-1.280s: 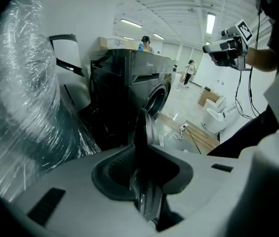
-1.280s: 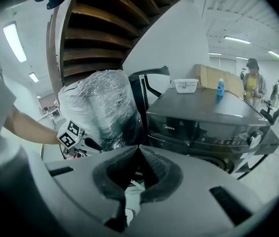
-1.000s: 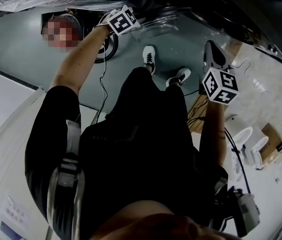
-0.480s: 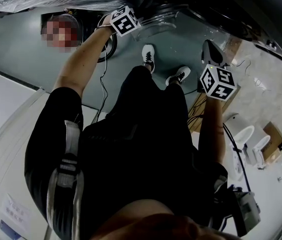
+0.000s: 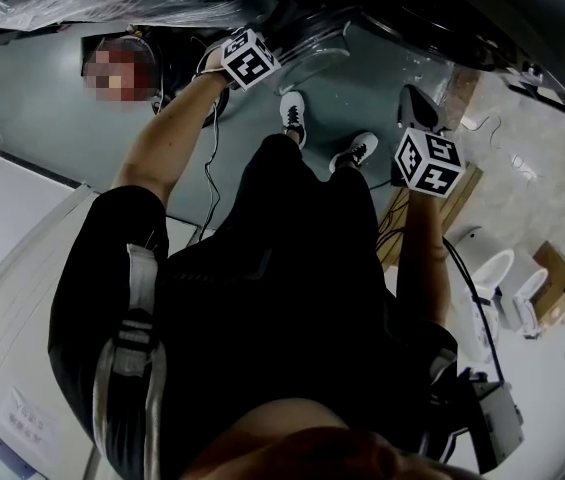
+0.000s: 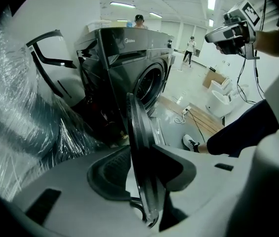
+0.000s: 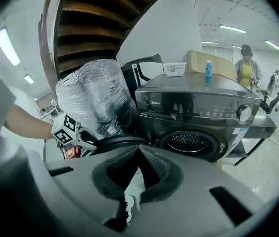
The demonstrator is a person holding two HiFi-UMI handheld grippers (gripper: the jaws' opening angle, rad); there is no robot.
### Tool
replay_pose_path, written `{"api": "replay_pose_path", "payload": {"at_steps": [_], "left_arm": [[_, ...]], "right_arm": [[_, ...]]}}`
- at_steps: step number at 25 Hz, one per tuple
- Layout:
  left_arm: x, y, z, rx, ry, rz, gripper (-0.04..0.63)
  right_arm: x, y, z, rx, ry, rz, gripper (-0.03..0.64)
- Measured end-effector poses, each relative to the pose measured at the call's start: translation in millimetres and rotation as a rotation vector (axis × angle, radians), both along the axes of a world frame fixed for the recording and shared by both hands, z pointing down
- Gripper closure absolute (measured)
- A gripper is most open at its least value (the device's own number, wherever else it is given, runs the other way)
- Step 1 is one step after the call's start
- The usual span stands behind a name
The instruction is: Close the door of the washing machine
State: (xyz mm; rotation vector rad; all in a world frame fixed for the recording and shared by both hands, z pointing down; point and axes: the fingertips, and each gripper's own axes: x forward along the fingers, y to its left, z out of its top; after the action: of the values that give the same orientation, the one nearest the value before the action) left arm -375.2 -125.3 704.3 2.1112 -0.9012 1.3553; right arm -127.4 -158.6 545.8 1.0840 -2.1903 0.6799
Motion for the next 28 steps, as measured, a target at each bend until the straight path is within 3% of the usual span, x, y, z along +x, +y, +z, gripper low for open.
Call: {"api": "replay_pose_path", "payload": {"at_steps": [12,21,28], "left_arm": [[49,23,0,0.03,-0.037,-0.184,0.477],[97,34,-2,0.051,-0.049,-0.257,0.465],[139,41,-2,0.008,-0.047,-0.34,0.457]], "right_arm": [[65,31,5,-0.02,-0.008,0.009,0.612],[114,48,13,-0.021,-0.025,0.019,0.612],[144,61,18,-0.044,-0.033,0.003,0.612]]}}
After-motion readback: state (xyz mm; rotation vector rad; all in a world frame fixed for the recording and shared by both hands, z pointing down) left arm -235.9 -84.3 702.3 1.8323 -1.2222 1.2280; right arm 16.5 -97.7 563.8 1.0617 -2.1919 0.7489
